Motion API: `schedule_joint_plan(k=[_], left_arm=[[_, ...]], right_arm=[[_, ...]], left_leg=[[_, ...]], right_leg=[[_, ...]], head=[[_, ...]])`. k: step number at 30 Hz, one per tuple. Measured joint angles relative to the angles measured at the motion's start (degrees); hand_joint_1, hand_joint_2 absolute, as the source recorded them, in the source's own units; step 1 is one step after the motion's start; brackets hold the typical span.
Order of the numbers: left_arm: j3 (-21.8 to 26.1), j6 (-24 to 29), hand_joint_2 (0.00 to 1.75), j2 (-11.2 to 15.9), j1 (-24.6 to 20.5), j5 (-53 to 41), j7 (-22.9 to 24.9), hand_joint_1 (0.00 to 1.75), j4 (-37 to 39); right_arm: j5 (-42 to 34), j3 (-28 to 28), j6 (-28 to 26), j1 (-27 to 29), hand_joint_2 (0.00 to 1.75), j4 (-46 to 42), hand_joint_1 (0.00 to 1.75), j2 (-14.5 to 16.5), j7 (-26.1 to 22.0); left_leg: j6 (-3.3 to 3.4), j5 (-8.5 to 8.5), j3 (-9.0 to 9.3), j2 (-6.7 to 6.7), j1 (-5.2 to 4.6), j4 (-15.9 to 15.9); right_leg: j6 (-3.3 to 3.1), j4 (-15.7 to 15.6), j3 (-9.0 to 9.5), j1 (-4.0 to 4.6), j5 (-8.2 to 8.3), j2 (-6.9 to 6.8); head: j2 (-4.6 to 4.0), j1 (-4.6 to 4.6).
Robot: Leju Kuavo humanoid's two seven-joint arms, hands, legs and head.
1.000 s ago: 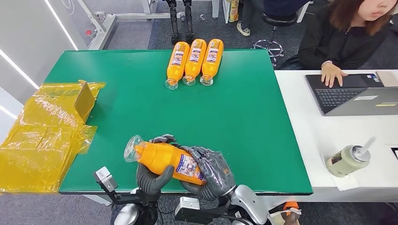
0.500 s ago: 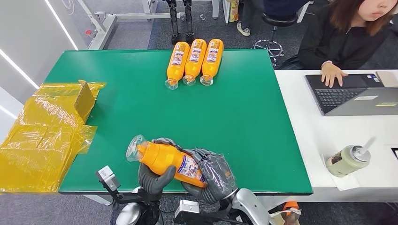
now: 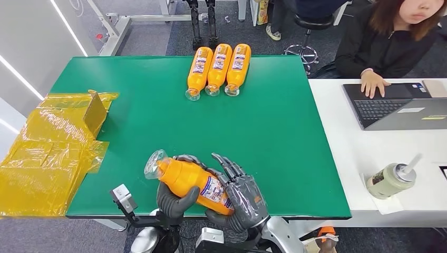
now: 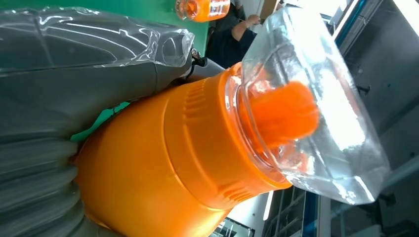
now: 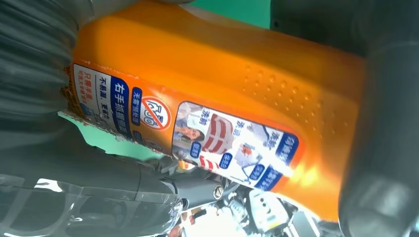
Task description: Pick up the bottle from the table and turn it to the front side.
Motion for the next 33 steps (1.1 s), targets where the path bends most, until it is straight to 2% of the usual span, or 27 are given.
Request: schedule_joint_plan(k=[3,6,14,18,21,23,25,27,30,33], left_arm=[[-0.40,0.19,1.75,-0.01,-0.12,-0.03,0.04,1.75,-0.02],[-0.42,1.29,1.75,0.01,-0.11,-0.06,0.56,1.75,0.02],[-0.33,4.21,1.75,0.28,0.40,0.59,0.60,1.75,-0.03],[-0.33,7.08,1.75,0.38,0.87,-0.56,-0.04,1.70,-0.08],[-0.17,13.24,1.75,0.71,0.71,-7.09,-1.67,1.63,-0.16],[0.31,20.21,1.75,1.37,0.19,-15.86,-2.72,1.63,-0.43],[1.06,27.08,1.75,2.39,-0.67,-25.25,-3.18,1.68,-0.82],[1.86,31.43,1.75,3.47,-1.45,-32.03,-3.01,1.75,-1.14],[2.66,37.55,1.75,5.17,-2.39,-42.73,-1.06,1.75,-1.27],[3.32,46.13,1.75,8.21,-3.94,-57.85,3.21,1.75,-0.71]], right_arm=[[0.23,-0.38,-2.93,1.02,1.75,-0.76,0.00,0.30,-1.00],[-1.13,-0.48,-8.64,1.39,1.75,-2.31,0.00,0.71,-4.11],[-14.49,-1.03,-23.64,1.27,1.75,-2.68,0.00,0.87,-14.41],[-19.28,-1.24,-28.59,0.93,1.75,-1.67,0.00,0.61,-18.01],[-20.67,-1.24,-30.12,0.74,1.75,-1.09,0.00,0.43,-18.99],[-20.82,-1.24,-30.18,0.70,1.75,-0.81,0.00,0.36,-19.20],[-21.17,-1.24,-30.14,0.69,1.75,-0.52,0.00,0.28,-19.45],[-21.59,-1.24,-30.04,0.64,1.75,-0.20,0.00,0.16,-19.78],[-22.95,-1.22,-29.86,0.37,1.75,0.44,0.00,-0.09,-20.63],[-25.93,-1.22,-29.50,-0.39,1.75,1.71,0.00,-0.64,-22.42]], left_leg=[[0.00,0.00,0.00,0.00,0.00,0.00],[-0.04,-0.03,0.00,0.03,0.00,0.00],[-0.06,-0.04,0.00,0.05,0.00,0.00],[-0.06,-0.04,-0.01,0.05,0.00,0.00],[-0.06,-0.04,-0.01,0.05,0.01,-0.01],[-0.07,-0.04,0.00,0.05,0.01,-0.01],[-0.07,-0.04,0.00,0.05,0.02,-0.01],[-0.08,-0.03,0.01,0.05,0.03,-0.02],[-0.08,-0.03,0.01,0.05,0.03,-0.02],[-0.09,-0.02,0.02,0.07,0.02,-0.03]], right_leg=[[0.00,0.00,0.00,0.00,0.00,0.00],[0.00,0.00,-0.01,0.00,0.00,0.02],[-0.01,0.01,0.00,0.00,0.00,0.03],[-0.01,0.00,-0.01,0.00,-0.01,0.03],[-0.01,0.01,-0.01,0.00,-0.01,0.03],[-0.01,0.01,-0.02,0.01,-0.01,0.04],[-0.02,0.03,-0.02,0.01,-0.01,0.03],[-0.02,0.05,-0.02,0.01,-0.01,0.03],[-0.02,0.08,-0.02,0.01,-0.01,0.04],[-0.03,0.09,-0.02,0.01,-0.01,0.05]], head=[[0.00,0.01],[0.00,-0.01],[0.00,0.00],[0.00,-0.01],[0.00,0.00],[0.00,0.00],[0.00,-0.01],[0.00,-0.01],[0.00,0.00],[0.00,-0.01]])
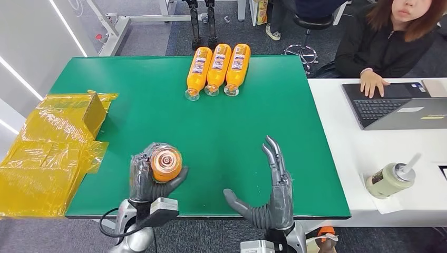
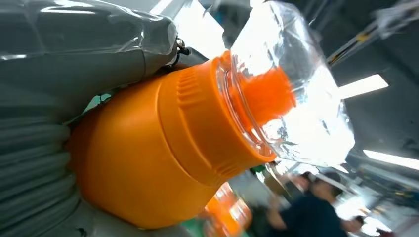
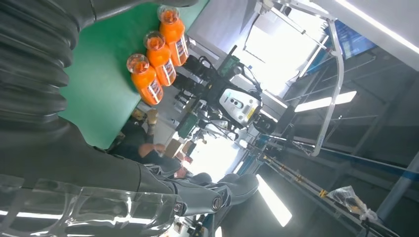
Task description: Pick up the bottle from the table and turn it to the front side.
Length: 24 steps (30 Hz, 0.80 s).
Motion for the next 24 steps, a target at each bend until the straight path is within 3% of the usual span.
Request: schedule_joint_plan(k=[4,9,17,20,24], left_arm=[[0.29,6.72,1.75,5.17,-2.48,-13.99,5.06,1.75,2.81],[0.35,7.65,1.75,10.26,-5.27,-27.93,11.54,1.75,6.41],[0.26,7.64,1.75,13.92,-8.73,-36.13,16.81,1.75,12.00],[-0.04,6.97,1.75,15.04,-11.70,-37.36,18.68,1.75,17.97],[-2.96,4.85,1.75,17.35,-16.63,-37.96,24.58,1.75,27.98]], right_arm=[[-3.94,0.00,0.33,-1.68,1.75,2.74,0.00,-0.90,-2.62],[-6.51,0.02,0.45,-3.65,1.75,5.73,0.00,-1.46,-3.84],[-8.06,0.03,-0.16,-4.63,1.75,8.05,0.00,-2.19,-4.48],[-8.95,0.04,-0.38,-4.64,1.75,8.42,0.00,-2.79,-4.58],[-10.30,0.08,-0.31,-4.73,1.75,8.74,0.00,-3.83,-4.50]], left_leg=[[-0.04,0.03,0.02,0.01,0.00,0.00],[-0.05,0.04,0.03,0.01,0.00,0.00],[-0.05,0.03,0.02,0.01,0.00,0.01],[-0.05,0.04,0.03,0.03,0.00,0.01],[-0.11,0.07,0.06,0.08,0.01,0.01]], right_leg=[[-0.01,0.03,0.00,0.00,0.00,0.01],[-0.02,0.05,-0.01,0.00,0.01,0.01],[-0.03,0.04,-0.02,0.00,0.01,0.01],[-0.05,0.04,-0.03,0.00,0.02,0.04],[-0.11,0.06,-0.03,0.00,0.06,0.06]], head=[[0.00,-0.01],[0.00,-0.01],[0.00,0.02],[0.00,0.01],[0.00,0.01]])
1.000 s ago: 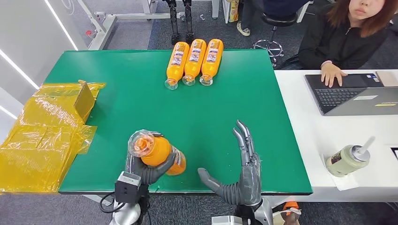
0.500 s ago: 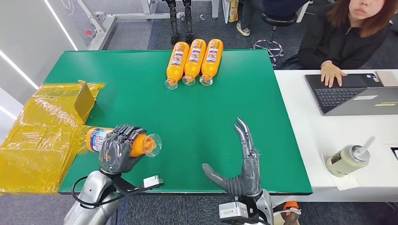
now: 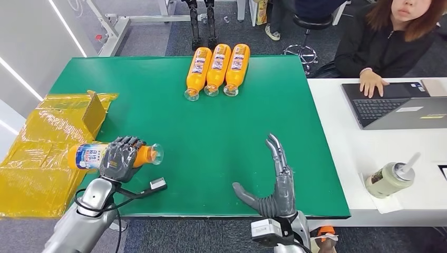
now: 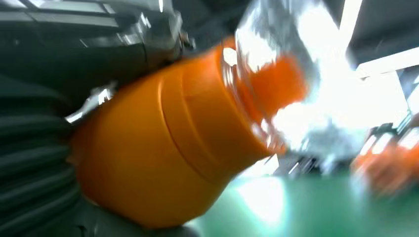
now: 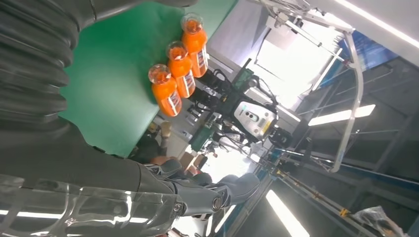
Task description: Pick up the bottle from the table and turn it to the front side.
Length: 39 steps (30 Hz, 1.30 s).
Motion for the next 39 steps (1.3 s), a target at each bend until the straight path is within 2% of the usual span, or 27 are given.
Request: schedule_joint_plan(k=[4,10,11,13,14,18,19,27,35,37,39], left_arm=[[-2.48,-0.88,1.75,1.55,-2.93,-0.01,1.07,1.75,6.06],[-4.26,-1.65,1.75,2.07,-4.60,-0.01,1.72,1.75,10.18],[-4.51,-2.28,1.75,2.16,-4.88,-0.02,2.12,1.72,10.65],[-5.15,-4.05,1.75,2.51,-5.61,0.04,2.91,1.56,11.53],[-5.40,-4.88,1.75,2.82,-6.02,0.12,3.13,1.44,11.95],[-5.60,-6.34,1.75,3.86,-7.07,0.32,3.32,0.09,13.18],[-5.60,-6.42,1.75,4.04,-7.18,0.29,3.46,0.00,13.37],[-5.60,-6.05,1.75,4.47,-7.57,0.48,3.26,0.00,14.08],[-5.53,-0.87,1.75,4.21,-6.13,0.89,3.04,0.00,14.09],[-5.08,0.41,1.75,4.00,-5.11,2.47,1.35,0.00,13.89],[-3.11,0.67,1.75,3.21,-3.11,8.62,-5.69,0.00,12.56]], right_arm=[[-0.53,0.04,0.07,-0.15,1.75,0.41,0.00,-0.82,-0.02],[-0.55,0.11,0.08,-0.35,1.75,0.72,0.00,-1.33,-0.03],[-0.57,0.16,0.08,-0.40,1.75,0.80,0.00,-1.40,-0.03],[-0.79,0.34,0.08,-0.56,1.75,1.02,0.00,-1.58,-0.06],[-1.03,0.45,0.09,-0.63,1.75,1.15,0.00,-1.70,-0.11],[-1.63,0.66,0.10,-0.73,1.75,1.75,0.00,-2.06,-0.41],[-1.64,0.70,0.10,-0.75,1.75,1.93,0.00,-2.12,-0.44],[-2.66,1.01,0.31,-1.37,1.75,3.31,0.00,-2.20,-0.39],[-3.35,1.01,0.18,-1.77,1.75,3.73,0.00,-2.20,0.72],[-3.41,0.90,-0.02,-1.03,1.75,3.50,0.00,-2.20,0.75],[-3.08,0.40,-0.26,0.64,1.75,2.89,0.00,-2.21,0.66]], left_leg=[[-0.05,0.03,-0.01,0.02,0.00,0.00],[-0.05,0.02,-0.05,0.03,0.00,0.00],[-0.05,0.02,-0.05,0.02,0.00,0.00],[-0.05,0.03,-0.04,0.03,0.00,0.00],[-0.05,0.03,-0.04,0.04,0.00,0.00],[-0.08,0.04,-0.01,0.04,0.00,0.00],[-0.08,0.05,-0.01,0.04,0.00,0.00],[-0.08,0.05,-0.01,0.04,0.00,-0.01],[-0.10,0.06,-0.01,0.05,0.00,-0.01],[-0.09,0.05,0.00,0.05,-0.01,-0.01],[-0.10,0.02,0.00,0.04,-0.02,-0.02]], right_leg=[[-0.03,0.02,-0.03,0.00,0.02,0.05],[-0.03,0.01,-0.06,0.00,0.01,0.07],[-0.03,0.01,-0.06,0.00,0.01,0.07],[-0.04,0.01,-0.06,0.00,0.02,0.08],[-0.04,0.01,-0.06,0.00,0.03,0.09],[-0.06,0.02,-0.06,0.00,0.04,0.09],[-0.06,0.02,-0.05,0.00,0.04,0.09],[-0.07,0.04,-0.05,0.00,0.04,0.09],[-0.07,0.03,-0.05,0.00,0.04,0.10],[-0.08,0.02,-0.05,0.00,0.02,0.10],[-0.10,0.01,-0.05,-0.01,-0.01,0.08]], head=[[0.00,0.01],[0.00,0.01],[0.00,0.01],[0.00,0.01],[0.00,0.02],[0.00,0.01],[0.00,0.01],[0.00,0.00],[0.00,0.01],[0.00,0.01],[0.00,0.00]])
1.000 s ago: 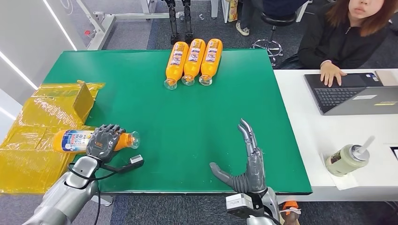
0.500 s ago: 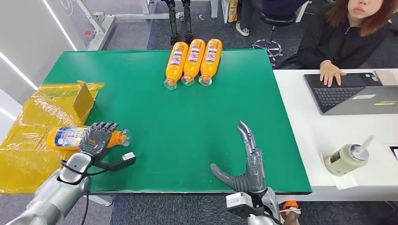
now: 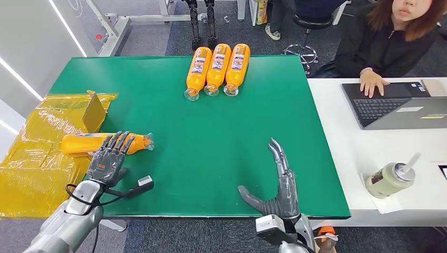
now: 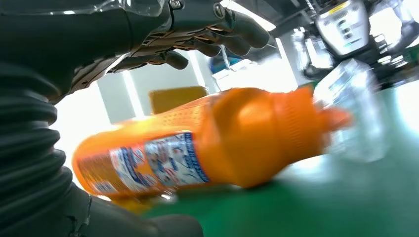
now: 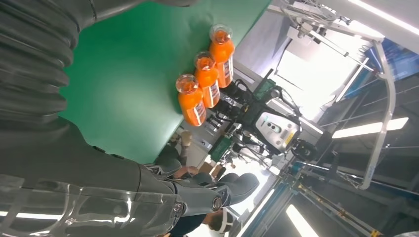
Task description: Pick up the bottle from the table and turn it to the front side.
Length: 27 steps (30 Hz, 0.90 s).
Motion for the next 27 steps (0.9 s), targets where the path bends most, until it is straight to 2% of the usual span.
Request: schedule_joint_plan(k=[3,5,8,12,15,18,22,24,27], left_arm=[[4.16,-2.73,1.75,-2.52,4.39,12.63,-13.33,0.00,-4.20],[5.78,-4.20,1.75,-4.50,7.60,17.80,-17.97,0.00,-7.40],[6.58,-4.82,1.75,-6.65,11.08,19.76,-19.13,0.00,-10.98],[7.50,-5.36,1.75,-7.50,12.80,21.05,-19.27,0.00,-13.62],[7.99,-5.83,1.75,-8.33,13.75,24.70,-22.45,0.00,-15.03],[8.56,-8.53,1.75,-11.58,15.81,36.70,-28.45,0.00,-18.13],[5.14,-9.37,1.75,-17.48,19.03,59.23,-30.51,0.00,-25.19],[2.11,-8.43,1.75,-19.63,19.57,64.96,-30.65,0.00,-28.09],[-0.70,-9.51,1.75,-21.81,19.65,67.51,-30.68,0.00,-30.27]], right_arm=[[0.46,-1.02,-0.25,2.08,1.75,-0.52,0.00,0.00,-0.38],[0.49,-1.55,-0.32,2.75,1.75,-0.51,0.00,0.01,-0.79],[0.50,-2.01,-0.40,3.29,1.75,-0.44,0.00,0.03,-1.11],[0.50,-2.49,-0.45,3.60,1.75,-0.36,0.00,0.05,-1.13],[0.35,-2.69,-0.45,3.71,1.75,-0.26,0.00,0.11,-1.35],[-1.32,-3.10,-0.45,4.10,1.75,0.62,0.00,1.06,-3.62],[-2.04,-4.16,-0.46,6.25,1.75,1.12,0.00,4.58,-6.04],[1.35,-4.79,-0.47,7.78,1.75,0.84,0.00,6.70,-6.21],[7.91,-6.23,-0.48,9.30,1.75,1.20,0.00,9.50,-5.83]], left_leg=[[0.02,-0.05,0.00,0.00,-0.03,0.00],[0.04,-0.07,-0.02,0.01,-0.03,0.00],[0.05,-0.08,-0.02,0.03,-0.03,0.02],[0.06,-0.08,-0.02,0.02,-0.01,0.02],[0.05,-0.07,0.00,0.02,0.01,0.02],[0.05,-0.08,0.00,0.01,0.00,0.02],[0.10,-0.14,-0.06,-0.03,-0.02,0.03],[0.12,-0.18,-0.08,-0.04,-0.02,0.03],[0.11,-0.20,-0.07,-0.03,-0.02,0.02]], right_leg=[[0.02,-0.02,0.00,-0.02,-0.03,0.00],[0.04,-0.03,0.00,-0.02,-0.04,0.01],[0.05,-0.04,0.00,-0.02,-0.04,0.02],[0.05,-0.04,0.00,-0.02,-0.04,0.00],[0.01,-0.02,0.00,-0.02,-0.02,0.00],[0.02,-0.02,0.00,-0.01,-0.03,-0.01],[0.10,-0.05,0.00,-0.01,-0.09,-0.04],[0.13,-0.07,0.00,-0.01,-0.11,-0.07],[0.13,-0.07,0.01,-0.01,-0.11,-0.06]], head=[[0.00,0.00],[0.00,0.02],[0.00,0.02],[0.00,0.01],[0.00,0.01],[0.00,0.01],[0.00,0.02],[0.00,0.02],[0.00,0.00]])
